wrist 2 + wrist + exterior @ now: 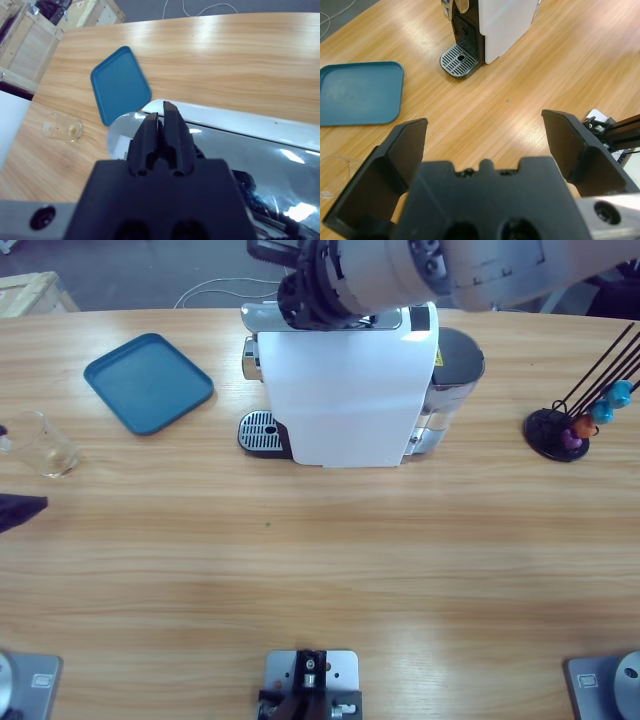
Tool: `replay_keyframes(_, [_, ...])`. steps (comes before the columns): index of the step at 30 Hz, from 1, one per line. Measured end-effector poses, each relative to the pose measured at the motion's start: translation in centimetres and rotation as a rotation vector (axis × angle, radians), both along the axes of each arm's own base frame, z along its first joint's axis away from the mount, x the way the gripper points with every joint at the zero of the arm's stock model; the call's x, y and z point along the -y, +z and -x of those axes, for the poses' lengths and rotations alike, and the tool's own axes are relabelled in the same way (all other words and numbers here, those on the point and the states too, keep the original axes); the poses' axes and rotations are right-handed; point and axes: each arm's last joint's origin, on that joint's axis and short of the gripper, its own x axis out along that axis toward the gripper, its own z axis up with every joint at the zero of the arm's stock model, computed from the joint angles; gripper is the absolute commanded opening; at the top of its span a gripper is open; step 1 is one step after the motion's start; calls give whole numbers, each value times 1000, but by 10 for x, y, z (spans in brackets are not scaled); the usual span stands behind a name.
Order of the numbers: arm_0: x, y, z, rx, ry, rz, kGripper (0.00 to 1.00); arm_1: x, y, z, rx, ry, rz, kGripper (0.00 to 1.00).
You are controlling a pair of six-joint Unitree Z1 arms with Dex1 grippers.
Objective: Pour coffee
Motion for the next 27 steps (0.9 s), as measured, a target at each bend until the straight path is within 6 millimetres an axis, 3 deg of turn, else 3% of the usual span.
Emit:
replay_keyframes(1, [0, 0, 0, 0, 0, 0, 991, 0, 0, 0, -1, 1, 1, 0])
replay_keyframes(2, [0, 0, 0, 0, 0, 0, 991, 0, 0, 0, -1, 1, 1, 313])
replay_keyframes(3, [0, 0, 0, 0, 0, 0, 991, 0, 0, 0, 1, 3, 3, 907])
replay_keyframes(4, [0, 0, 0, 0, 0, 0, 991, 0, 0, 0, 12, 15, 16, 998])
replay_keyframes(7, [0, 0, 0, 1, 1, 0, 991, 4, 10, 6, 78, 84, 99, 1000])
replay_keyframes(11, [0, -1, -4, 13, 65, -16, 991, 24, 43, 30, 183, 161, 217, 1000])
replay_keyframes(15, [4, -7, -15, -8, 235, -31, 991, 63, 99, 62, 289, 190, 196, 1000])
replay_keyframes(17, [1, -11, -22, -33, 341, -21, 991, 86, 113, 83, 307, 203, 193, 1000])
replay_keyframes(21, [-6, -17, -31, -31, 472, -13, 989, 126, 101, 116, 280, 225, 235, 1000])
replay_keyframes(27, [-26, -52, -44, -60, 737, -5, 986, 168, 78, 148, 235, 239, 275, 1000])
